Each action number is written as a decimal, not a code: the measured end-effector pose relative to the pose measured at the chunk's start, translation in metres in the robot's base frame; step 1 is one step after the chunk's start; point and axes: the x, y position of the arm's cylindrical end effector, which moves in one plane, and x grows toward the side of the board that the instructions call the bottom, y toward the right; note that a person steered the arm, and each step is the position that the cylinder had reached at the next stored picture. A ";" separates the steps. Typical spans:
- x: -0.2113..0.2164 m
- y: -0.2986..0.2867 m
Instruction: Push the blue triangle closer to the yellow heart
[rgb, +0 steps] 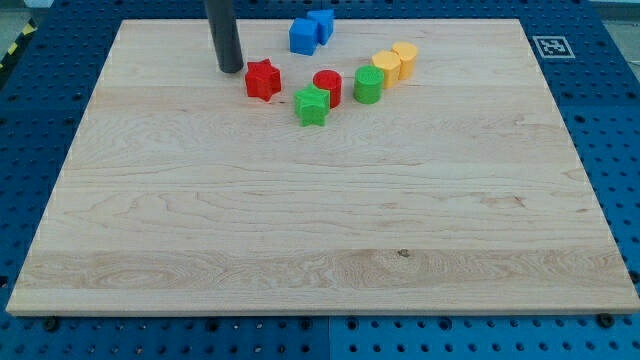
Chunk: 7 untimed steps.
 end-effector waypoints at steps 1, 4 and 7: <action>-0.020 -0.011; -0.102 -0.029; -0.101 -0.007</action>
